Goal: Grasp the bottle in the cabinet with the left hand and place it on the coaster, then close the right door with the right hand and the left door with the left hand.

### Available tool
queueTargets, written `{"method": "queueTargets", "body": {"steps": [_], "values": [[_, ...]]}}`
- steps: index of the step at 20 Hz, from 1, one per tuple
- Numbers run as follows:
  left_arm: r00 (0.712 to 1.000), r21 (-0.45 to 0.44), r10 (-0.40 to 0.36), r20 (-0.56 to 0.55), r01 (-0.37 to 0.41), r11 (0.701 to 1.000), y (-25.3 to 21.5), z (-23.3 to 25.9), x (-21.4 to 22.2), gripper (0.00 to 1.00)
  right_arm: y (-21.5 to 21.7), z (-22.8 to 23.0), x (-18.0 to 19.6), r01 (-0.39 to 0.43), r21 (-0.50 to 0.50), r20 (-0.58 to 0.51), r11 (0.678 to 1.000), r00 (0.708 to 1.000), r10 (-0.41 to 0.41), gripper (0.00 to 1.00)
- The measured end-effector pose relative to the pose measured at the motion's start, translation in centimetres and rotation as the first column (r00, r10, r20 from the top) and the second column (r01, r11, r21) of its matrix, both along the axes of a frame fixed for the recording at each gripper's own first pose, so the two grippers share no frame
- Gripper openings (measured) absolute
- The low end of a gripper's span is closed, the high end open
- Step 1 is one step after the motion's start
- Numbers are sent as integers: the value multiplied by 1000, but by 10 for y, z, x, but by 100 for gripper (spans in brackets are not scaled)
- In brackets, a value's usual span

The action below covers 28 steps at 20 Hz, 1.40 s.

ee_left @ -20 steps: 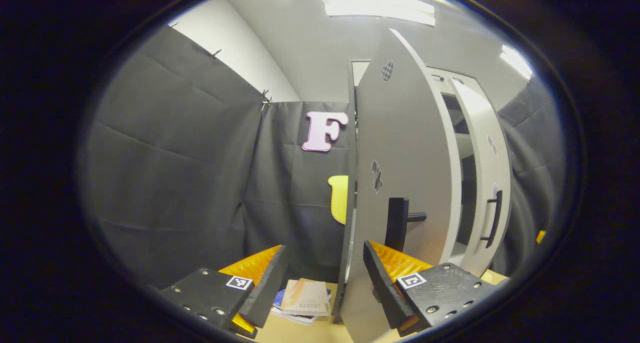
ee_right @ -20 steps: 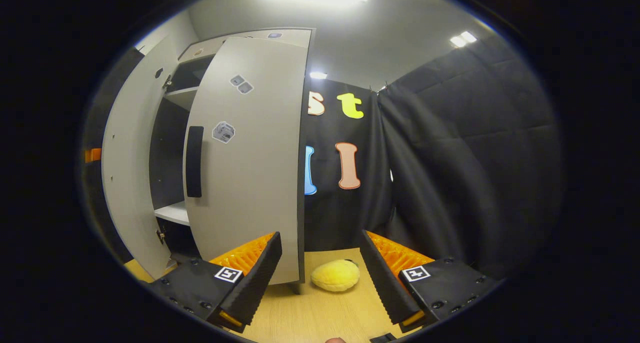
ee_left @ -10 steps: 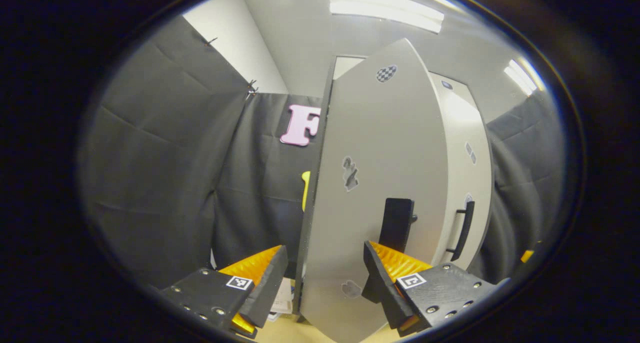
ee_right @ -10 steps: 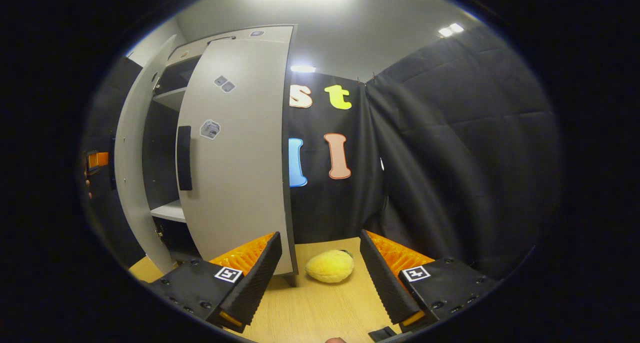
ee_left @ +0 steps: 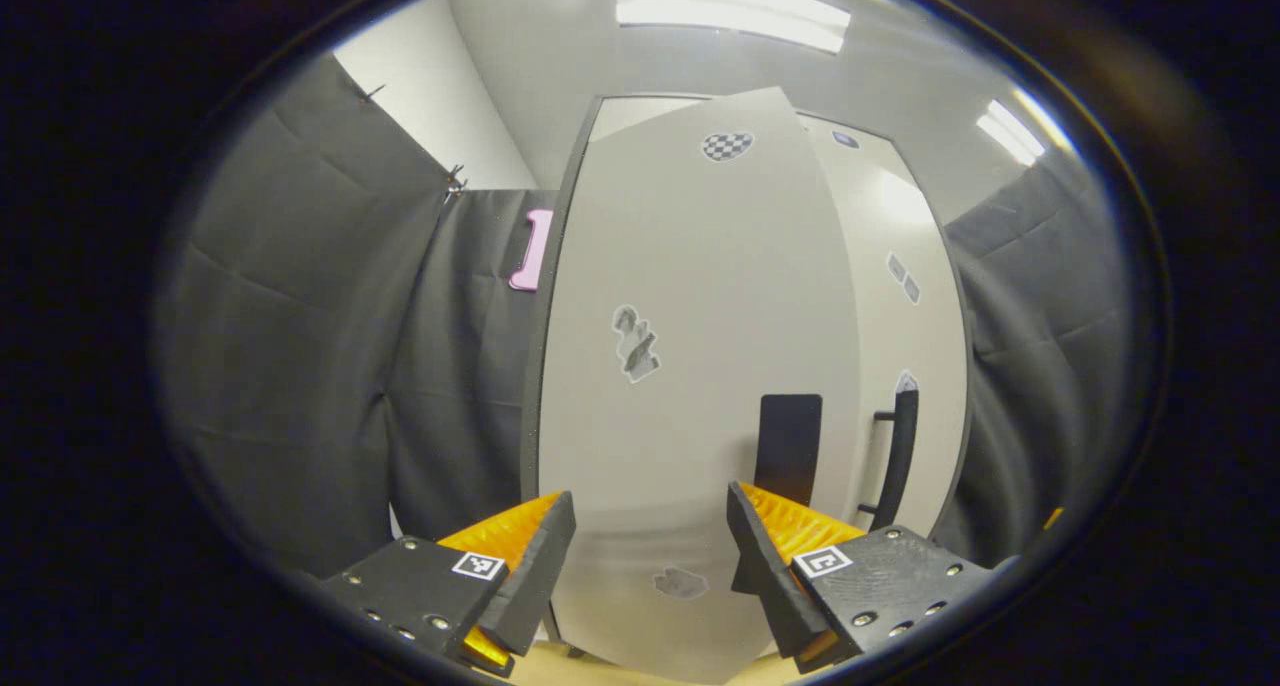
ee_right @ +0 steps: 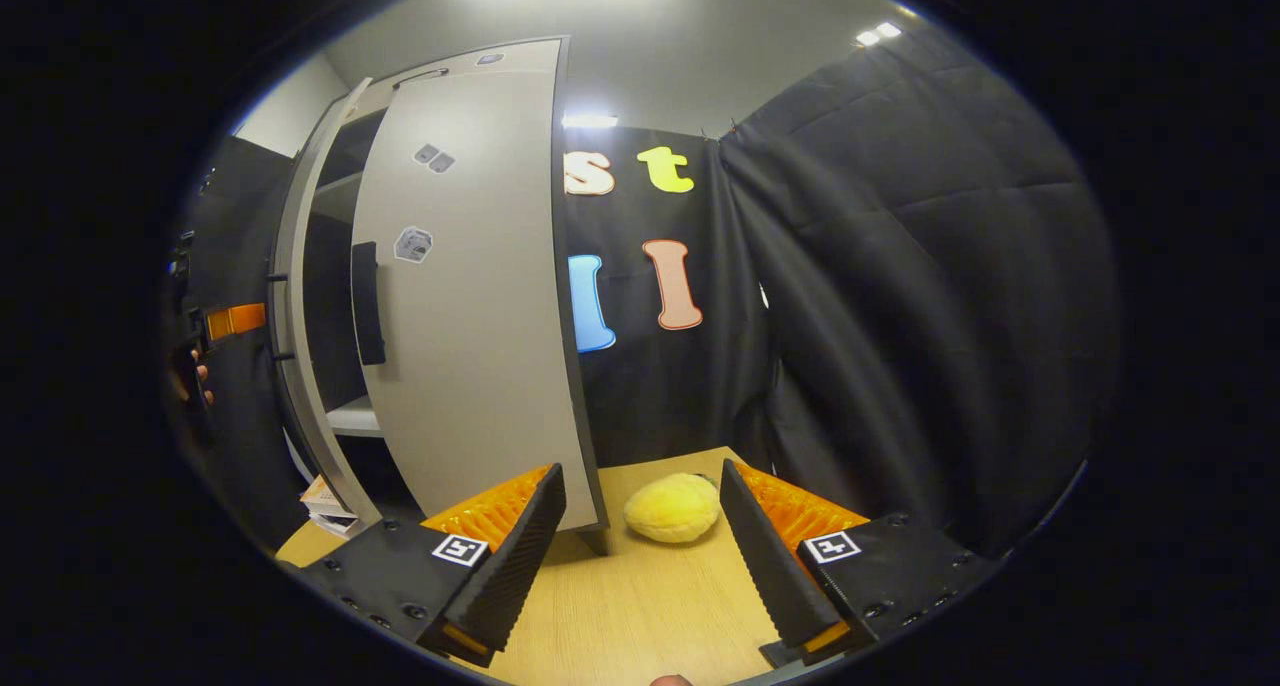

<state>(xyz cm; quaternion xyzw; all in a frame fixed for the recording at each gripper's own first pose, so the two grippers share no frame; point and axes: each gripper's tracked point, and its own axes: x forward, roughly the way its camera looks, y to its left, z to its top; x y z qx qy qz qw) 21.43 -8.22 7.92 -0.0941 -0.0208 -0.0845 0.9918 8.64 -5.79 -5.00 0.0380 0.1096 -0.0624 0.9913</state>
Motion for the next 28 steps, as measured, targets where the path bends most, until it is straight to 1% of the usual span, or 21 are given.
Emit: {"method": "queueTargets", "body": {"steps": [2,3,5,6,7,8,14,15,16,20,21,26,27,28], "values": [[1000,5,4,-2,-4,1000,4,-1,-3,89,8,2,2,-21,1,4,1000,1000,21,99],[1000,16,14,2,-14,1000,9,-1,-5,89,13,6,4,-35,3,12,999,999,35,94],[999,45,35,11,-36,998,24,1,-11,89,26,16,9,-69,12,33,998,997,69,94],[999,63,43,12,-44,997,32,0,-16,89,33,21,11,-88,15,44,996,995,88,99],[999,83,51,11,-51,995,40,-1,-22,89,39,26,13,-106,14,56,994,993,105,99],[998,103,60,9,-61,993,48,-4,-27,95,46,31,15,-125,10,67,992,990,124,99],[990,207,138,13,-138,969,98,-20,-77,95,78,49,10,-204,-70,122,976,970,212,99],[989,217,150,7,-148,965,104,-24,-84,95,82,50,8,-213,-79,126,974,967,222,94],[988,220,156,-3,-151,964,109,-28,-90,95,87,51,5,-220,-86,131,972,964,230,99],[987,210,154,-39,-143,967,125,-47,-116,96,96,51,-5,-241,-101,147,965,956,254,99],[987,213,154,-43,-141,967,127,-50,-121,89,99,51,-7,-244,-101,150,964,955,258,99],[987,218,153,-58,-137,966,137,-68,-143,89,106,53,-17,-246,-104,166,964,951,260,99],[986,224,155,-62,-138,965,138,-72,-144,89,106,53,-19,-245,-103,166,964,951,260,100],[985,231,157,-68,-138,963,140,-76,-146,89,107,52,-21,-245,-102,164,964,952,259,99]]}}
